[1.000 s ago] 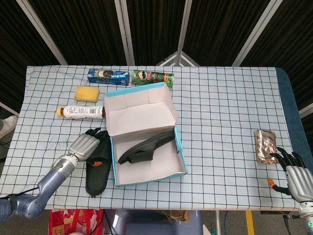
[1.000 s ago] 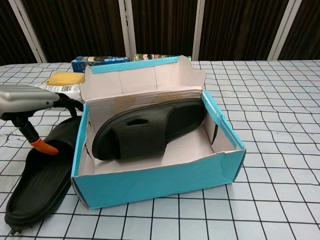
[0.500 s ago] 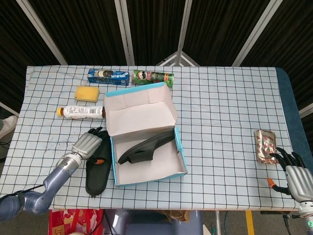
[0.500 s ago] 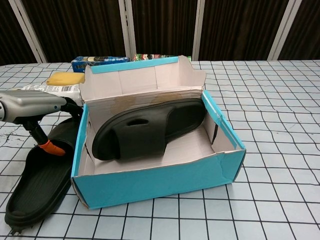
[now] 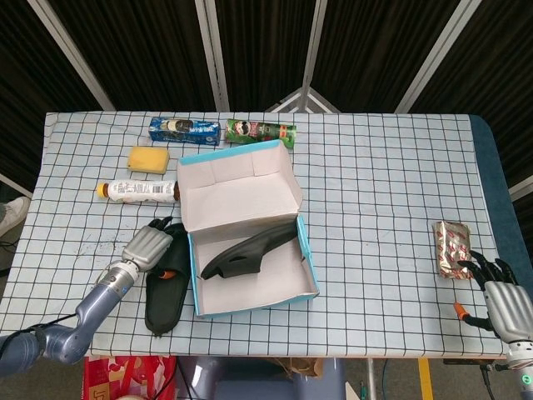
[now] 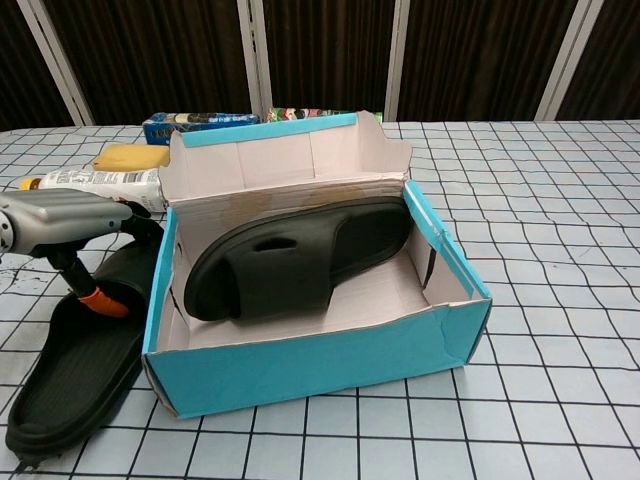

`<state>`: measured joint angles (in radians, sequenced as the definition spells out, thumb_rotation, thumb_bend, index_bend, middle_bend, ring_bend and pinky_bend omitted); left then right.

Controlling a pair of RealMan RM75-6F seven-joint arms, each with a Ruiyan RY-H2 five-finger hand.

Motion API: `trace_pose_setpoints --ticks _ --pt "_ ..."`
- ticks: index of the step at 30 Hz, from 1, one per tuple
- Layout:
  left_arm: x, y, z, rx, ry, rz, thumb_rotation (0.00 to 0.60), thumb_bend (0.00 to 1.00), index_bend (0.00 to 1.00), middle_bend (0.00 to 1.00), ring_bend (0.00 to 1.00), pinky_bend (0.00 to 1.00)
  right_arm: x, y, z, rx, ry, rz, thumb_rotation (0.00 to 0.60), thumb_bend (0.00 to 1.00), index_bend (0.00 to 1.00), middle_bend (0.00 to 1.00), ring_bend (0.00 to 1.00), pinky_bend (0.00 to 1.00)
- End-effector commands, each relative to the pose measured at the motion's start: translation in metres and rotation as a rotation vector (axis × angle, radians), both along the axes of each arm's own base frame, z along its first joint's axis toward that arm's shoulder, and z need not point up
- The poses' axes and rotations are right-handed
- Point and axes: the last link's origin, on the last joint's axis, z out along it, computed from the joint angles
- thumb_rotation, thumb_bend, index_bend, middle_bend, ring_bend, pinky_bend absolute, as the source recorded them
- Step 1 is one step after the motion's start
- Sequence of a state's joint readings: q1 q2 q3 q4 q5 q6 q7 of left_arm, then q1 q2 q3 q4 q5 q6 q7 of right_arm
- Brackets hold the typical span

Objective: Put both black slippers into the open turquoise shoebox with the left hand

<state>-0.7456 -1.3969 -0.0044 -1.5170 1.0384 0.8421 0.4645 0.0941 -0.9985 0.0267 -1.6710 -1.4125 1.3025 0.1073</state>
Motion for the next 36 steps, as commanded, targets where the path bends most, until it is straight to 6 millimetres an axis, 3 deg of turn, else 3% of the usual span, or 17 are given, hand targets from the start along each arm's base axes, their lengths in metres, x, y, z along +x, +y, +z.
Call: trace_pose_setpoints --ticks 1,9,12,14,18,22,27,30,33,36 --pt "-0.001 0.001 0.001 0.013 0.007 -0.010 0.450 0.27 0.31 0.42 0.06 0.13 0.000 0.000 0.000 0.000 0.000 0.000 0.600 0.31 0.21 0.11 0.16 0.04" --pt "0.000 0.005 0.007 0.060 0.021 -0.036 0.465 0.38 0.49 0.51 0.08 0.13 0.001 0.000 -0.001 0.004 0.002 0.001 0.600 0.31 0.21 0.10 0.16 0.04" --pt "0.002 0.006 0.015 0.079 0.014 -0.043 0.549 0.42 0.53 0.53 0.08 0.13 0.001 0.000 -0.001 0.005 0.001 0.003 0.600 0.31 0.21 0.11 0.16 0.04" --pt "0.004 0.006 0.026 0.096 0.018 -0.055 0.595 0.44 0.54 0.54 0.08 0.13 0.001 0.000 -0.001 0.003 -0.001 0.001 0.600 0.31 0.21 0.11 0.16 0.04" --pt "0.001 -0.007 0.059 0.107 0.080 -0.083 0.600 0.44 0.55 0.53 0.08 0.13 0.001 0.001 0.001 -0.001 -0.007 -0.001 0.600 0.31 0.21 0.11 0.16 0.04" --pt "0.010 -0.026 0.105 0.155 0.158 -0.145 0.600 0.44 0.55 0.51 0.08 0.13 0.002 0.002 0.000 0.001 -0.012 0.007 0.600 0.31 0.21 0.11 0.16 0.04" --pt "0.041 -0.036 0.155 0.282 0.187 -0.296 0.600 0.44 0.55 0.50 0.07 0.13 0.005 0.003 0.001 0.002 -0.021 0.019 0.600 0.31 0.21 0.11 0.16 0.04" --pt "0.069 -0.034 0.169 0.372 0.186 -0.458 0.600 0.44 0.54 0.49 0.07 0.13 0.006 0.004 0.002 -0.002 -0.026 0.023 0.600 0.31 0.21 0.11 0.16 0.04" --pt "0.102 -0.031 0.168 0.418 0.169 -0.647 0.600 0.44 0.54 0.48 0.07 0.13 0.005 0.005 0.003 -0.006 -0.030 0.022 0.600 0.31 0.21 0.11 0.16 0.04" --pt "0.133 -0.028 0.153 0.414 0.172 -0.819 0.600 0.44 0.54 0.49 0.07 0.13 0.004 0.005 0.005 -0.010 -0.032 0.019 0.600 0.31 0.21 0.11 0.16 0.04"
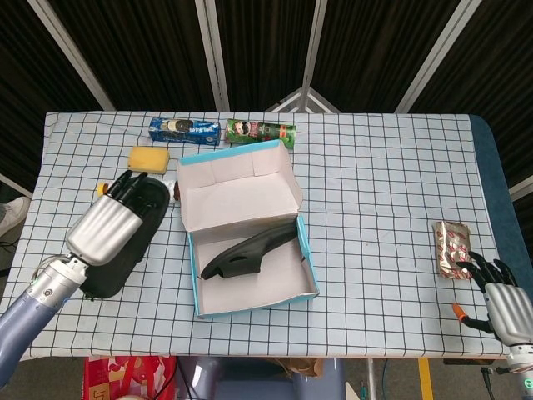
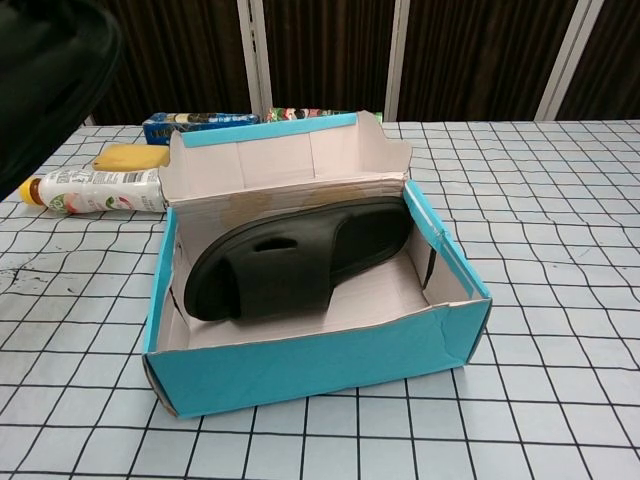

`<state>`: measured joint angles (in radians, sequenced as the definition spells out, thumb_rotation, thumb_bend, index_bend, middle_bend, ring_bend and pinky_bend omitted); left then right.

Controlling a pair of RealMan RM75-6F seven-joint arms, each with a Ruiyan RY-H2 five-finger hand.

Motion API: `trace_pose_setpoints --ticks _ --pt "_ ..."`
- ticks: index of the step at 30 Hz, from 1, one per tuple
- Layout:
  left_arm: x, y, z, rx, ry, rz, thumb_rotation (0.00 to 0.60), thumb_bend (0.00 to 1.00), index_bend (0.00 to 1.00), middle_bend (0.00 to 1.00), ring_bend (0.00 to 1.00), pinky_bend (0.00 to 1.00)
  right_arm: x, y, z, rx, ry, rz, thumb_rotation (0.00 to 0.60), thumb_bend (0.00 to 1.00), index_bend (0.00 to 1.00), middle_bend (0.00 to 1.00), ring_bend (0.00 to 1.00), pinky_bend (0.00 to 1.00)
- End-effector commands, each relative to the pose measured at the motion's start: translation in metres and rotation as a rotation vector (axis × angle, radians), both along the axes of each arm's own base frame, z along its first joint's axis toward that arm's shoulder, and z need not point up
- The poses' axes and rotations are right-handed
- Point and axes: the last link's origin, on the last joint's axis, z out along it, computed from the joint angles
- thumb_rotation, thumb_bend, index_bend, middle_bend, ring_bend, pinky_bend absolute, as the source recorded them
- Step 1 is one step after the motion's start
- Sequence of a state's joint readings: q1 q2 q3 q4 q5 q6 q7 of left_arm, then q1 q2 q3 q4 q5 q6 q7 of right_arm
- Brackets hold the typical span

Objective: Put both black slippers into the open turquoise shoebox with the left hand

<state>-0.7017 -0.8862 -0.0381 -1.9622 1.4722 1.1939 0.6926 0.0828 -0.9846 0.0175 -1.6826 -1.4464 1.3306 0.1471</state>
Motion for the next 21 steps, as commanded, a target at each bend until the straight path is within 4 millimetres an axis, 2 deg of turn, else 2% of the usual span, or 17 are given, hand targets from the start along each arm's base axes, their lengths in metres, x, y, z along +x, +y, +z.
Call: trace_pose_setpoints --ticks 1,2,6,11,17,21 --pt "0.054 0.002 -0.012 0.033 0.046 -0.284 0.600 0.44 0.54 0.49 0.07 0.13 -0.001 0.000 0.001 -0.003 -0.001 -0.002 0.600 0.31 0.21 0.11 0.16 0.04" --pt "0.068 0.002 -0.023 0.020 0.076 -0.355 0.600 0.44 0.54 0.49 0.07 0.13 -0.002 0.000 0.002 -0.004 -0.002 -0.004 0.600 0.31 0.21 0.11 0.16 0.04" --pt "0.100 0.004 -0.062 -0.030 0.134 -0.467 0.600 0.44 0.54 0.49 0.08 0.13 -0.004 0.000 0.003 -0.006 -0.006 -0.007 0.600 0.31 0.21 0.11 0.16 0.04" --pt "0.129 0.005 -0.108 -0.102 0.141 -0.498 0.600 0.44 0.54 0.50 0.07 0.13 -0.007 0.000 0.004 -0.007 -0.010 -0.010 0.600 0.31 0.21 0.11 0.16 0.04" --pt "0.147 0.001 -0.150 -0.152 0.155 -0.507 0.600 0.44 0.54 0.51 0.08 0.14 -0.010 -0.001 0.007 -0.013 -0.016 -0.017 0.600 0.31 0.21 0.11 0.16 0.04" --pt "0.150 -0.003 -0.168 -0.169 0.149 -0.486 0.600 0.44 0.54 0.51 0.07 0.15 -0.011 -0.001 0.008 -0.016 -0.020 -0.016 0.600 0.31 0.21 0.11 0.16 0.04"
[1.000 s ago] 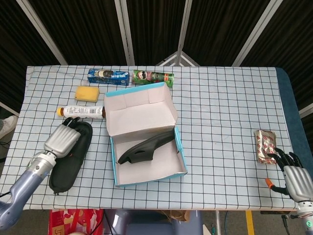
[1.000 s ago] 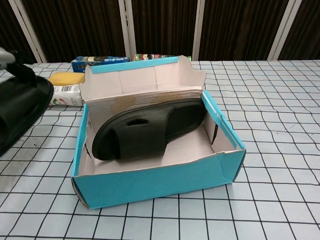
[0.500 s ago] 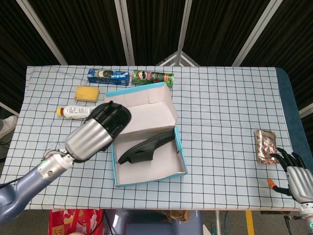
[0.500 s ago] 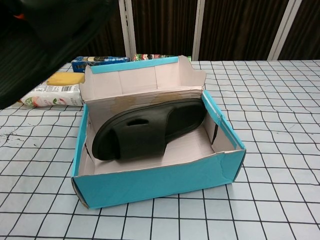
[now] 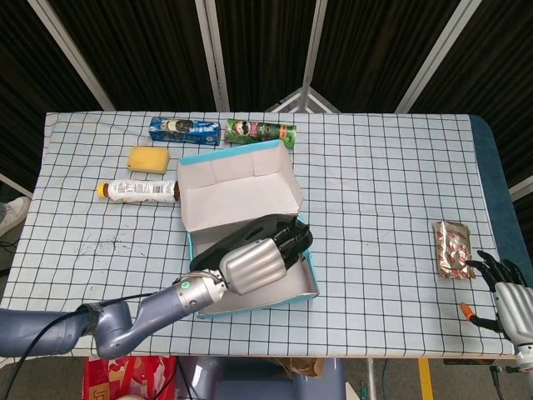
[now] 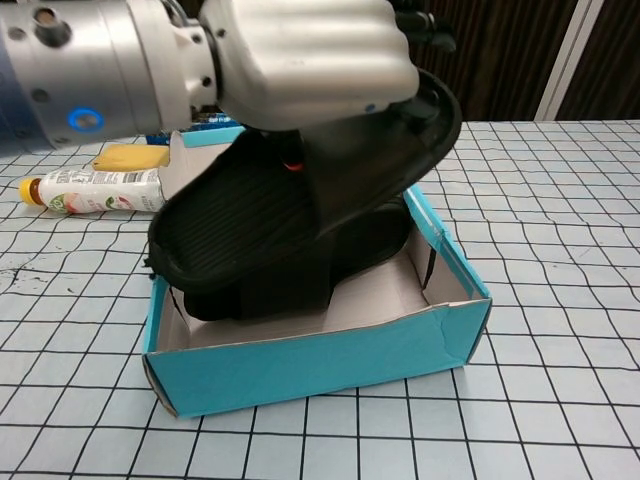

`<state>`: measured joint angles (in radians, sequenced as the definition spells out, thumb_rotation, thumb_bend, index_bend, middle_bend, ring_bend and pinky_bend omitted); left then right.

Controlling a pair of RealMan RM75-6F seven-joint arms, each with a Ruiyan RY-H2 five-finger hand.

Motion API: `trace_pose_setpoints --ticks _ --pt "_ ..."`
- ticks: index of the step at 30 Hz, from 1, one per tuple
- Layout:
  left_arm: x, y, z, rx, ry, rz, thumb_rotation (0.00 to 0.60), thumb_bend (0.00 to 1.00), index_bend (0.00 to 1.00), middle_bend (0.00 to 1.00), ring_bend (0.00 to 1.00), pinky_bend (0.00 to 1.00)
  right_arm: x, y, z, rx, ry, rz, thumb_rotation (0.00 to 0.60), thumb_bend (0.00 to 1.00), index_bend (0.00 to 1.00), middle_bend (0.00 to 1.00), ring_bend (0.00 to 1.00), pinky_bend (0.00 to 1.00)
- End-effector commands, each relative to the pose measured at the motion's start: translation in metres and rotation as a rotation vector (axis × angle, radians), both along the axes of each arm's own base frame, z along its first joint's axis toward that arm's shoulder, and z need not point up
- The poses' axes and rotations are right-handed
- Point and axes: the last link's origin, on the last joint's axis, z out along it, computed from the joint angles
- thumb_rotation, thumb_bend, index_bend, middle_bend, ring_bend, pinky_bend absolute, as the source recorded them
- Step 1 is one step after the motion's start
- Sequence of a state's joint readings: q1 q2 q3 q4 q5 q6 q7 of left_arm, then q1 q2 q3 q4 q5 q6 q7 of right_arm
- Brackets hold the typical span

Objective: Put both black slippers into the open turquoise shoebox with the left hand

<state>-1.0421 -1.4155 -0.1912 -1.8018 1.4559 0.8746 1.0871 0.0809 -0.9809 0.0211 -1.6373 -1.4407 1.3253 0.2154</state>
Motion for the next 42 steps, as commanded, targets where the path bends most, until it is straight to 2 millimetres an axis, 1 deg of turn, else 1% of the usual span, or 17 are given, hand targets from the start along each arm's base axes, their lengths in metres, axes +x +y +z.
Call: trace_pose_setpoints --ticks 1,7,13,23,34,42 --pt "0.004 -0.001 -0.016 -0.007 0.013 0.016 0.600 0.44 0.54 0.51 0.07 0.15 0.000 0.000 0.001 -0.002 -0.001 0.003 0.600 0.31 0.21 0.11 0.16 0.04" --pt "0.004 -0.004 -0.035 -0.018 0.022 0.035 0.600 0.44 0.54 0.51 0.08 0.15 0.000 0.001 0.001 -0.002 -0.001 0.006 0.600 0.31 0.21 0.11 0.16 0.04" --pt "-0.002 -0.013 -0.050 -0.092 0.021 0.066 0.600 0.44 0.54 0.52 0.08 0.15 0.000 0.001 0.002 -0.005 -0.003 0.004 0.600 0.31 0.21 0.11 0.16 0.04" --pt "-0.024 -0.020 -0.068 -0.194 0.060 0.150 0.600 0.44 0.52 0.50 0.08 0.15 0.000 0.001 0.001 -0.006 -0.001 0.005 0.600 0.31 0.21 0.11 0.16 0.04" --pt "-0.045 -0.017 -0.091 -0.253 0.093 0.225 0.600 0.44 0.51 0.46 0.08 0.14 0.000 0.000 0.000 -0.002 0.004 0.000 0.600 0.31 0.21 0.11 0.16 0.04" --pt "-0.058 -0.015 -0.103 -0.281 0.113 0.258 0.600 0.44 0.50 0.44 0.08 0.14 -0.001 0.000 -0.001 0.003 0.008 -0.005 0.600 0.31 0.21 0.11 0.16 0.04"
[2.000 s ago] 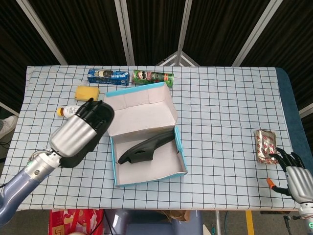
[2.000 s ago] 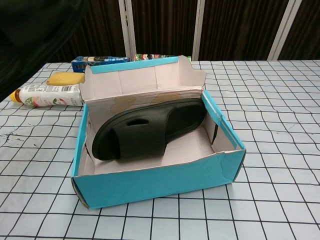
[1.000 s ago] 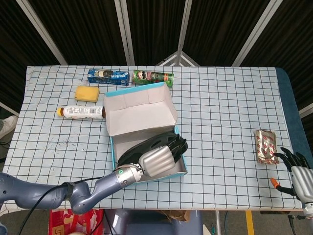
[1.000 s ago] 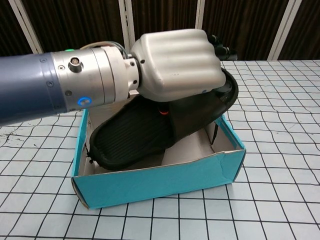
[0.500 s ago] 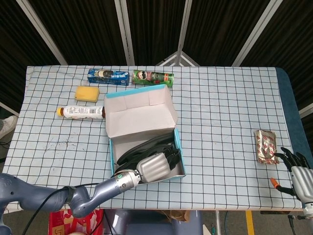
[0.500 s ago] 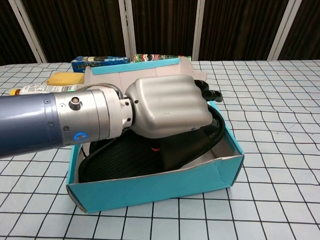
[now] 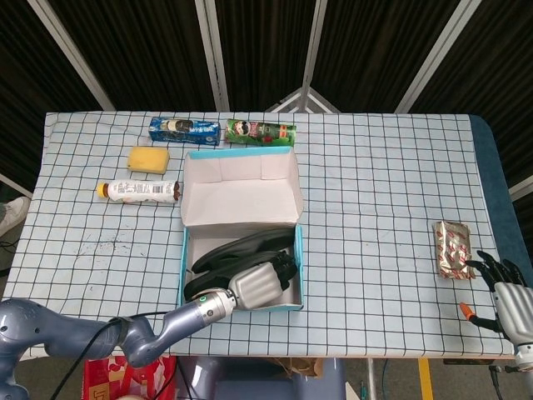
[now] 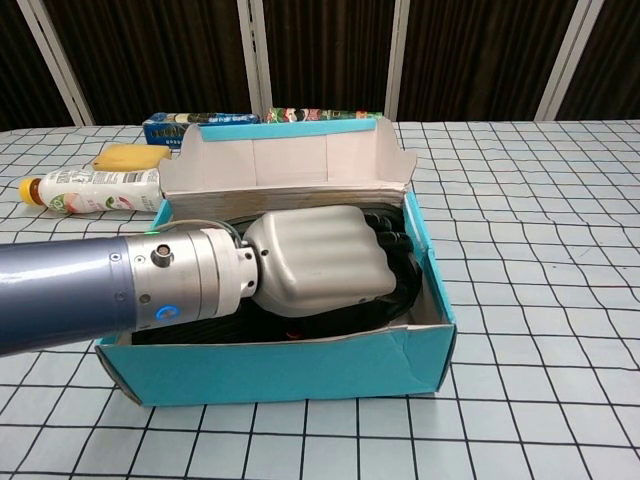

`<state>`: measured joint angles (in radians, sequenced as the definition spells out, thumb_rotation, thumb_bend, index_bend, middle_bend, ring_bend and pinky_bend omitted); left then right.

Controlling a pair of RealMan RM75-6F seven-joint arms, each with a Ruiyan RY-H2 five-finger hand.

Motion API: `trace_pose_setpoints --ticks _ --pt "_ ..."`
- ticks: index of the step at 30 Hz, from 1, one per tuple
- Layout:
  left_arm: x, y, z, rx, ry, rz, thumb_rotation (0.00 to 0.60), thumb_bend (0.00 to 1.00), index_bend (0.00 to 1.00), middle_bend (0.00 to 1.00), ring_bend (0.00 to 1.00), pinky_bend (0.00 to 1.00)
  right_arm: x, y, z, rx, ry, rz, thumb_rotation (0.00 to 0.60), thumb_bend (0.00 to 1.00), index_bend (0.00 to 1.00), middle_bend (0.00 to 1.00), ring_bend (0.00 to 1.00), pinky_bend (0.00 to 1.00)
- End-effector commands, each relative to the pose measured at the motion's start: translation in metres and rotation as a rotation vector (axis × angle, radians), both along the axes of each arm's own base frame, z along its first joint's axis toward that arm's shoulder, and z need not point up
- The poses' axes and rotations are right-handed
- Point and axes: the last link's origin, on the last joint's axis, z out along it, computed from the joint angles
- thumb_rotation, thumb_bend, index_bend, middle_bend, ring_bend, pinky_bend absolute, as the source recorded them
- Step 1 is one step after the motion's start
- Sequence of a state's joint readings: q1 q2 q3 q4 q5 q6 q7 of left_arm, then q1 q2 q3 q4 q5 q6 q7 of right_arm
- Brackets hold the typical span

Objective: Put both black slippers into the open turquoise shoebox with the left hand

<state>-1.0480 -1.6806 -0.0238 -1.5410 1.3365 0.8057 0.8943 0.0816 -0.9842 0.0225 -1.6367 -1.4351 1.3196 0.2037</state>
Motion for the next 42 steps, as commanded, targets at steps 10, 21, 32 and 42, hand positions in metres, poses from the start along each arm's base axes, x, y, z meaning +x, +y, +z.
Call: trace_pose_setpoints --ticks 10,21,32,42 --pt "-0.010 0.005 -0.006 0.001 0.006 0.021 0.600 0.41 0.46 0.37 0.07 0.14 0.000 0.000 -0.001 0.002 0.003 -0.006 0.600 0.31 0.21 0.11 0.16 0.04" --pt "-0.008 0.007 0.011 0.030 0.040 -0.039 0.600 0.23 0.04 0.00 0.00 0.08 0.000 0.000 0.000 0.000 0.002 -0.007 0.600 0.31 0.21 0.11 0.16 0.04" --pt "-0.004 0.000 0.042 0.087 0.119 -0.063 0.600 0.13 0.00 0.00 0.00 0.07 -0.001 -0.001 -0.001 0.007 0.000 -0.010 0.600 0.31 0.21 0.11 0.16 0.04" --pt "-0.003 -0.012 0.094 0.200 0.181 -0.061 0.600 0.13 0.00 0.00 0.00 0.04 0.000 -0.001 -0.001 0.009 0.000 -0.010 0.600 0.31 0.21 0.11 0.16 0.04"
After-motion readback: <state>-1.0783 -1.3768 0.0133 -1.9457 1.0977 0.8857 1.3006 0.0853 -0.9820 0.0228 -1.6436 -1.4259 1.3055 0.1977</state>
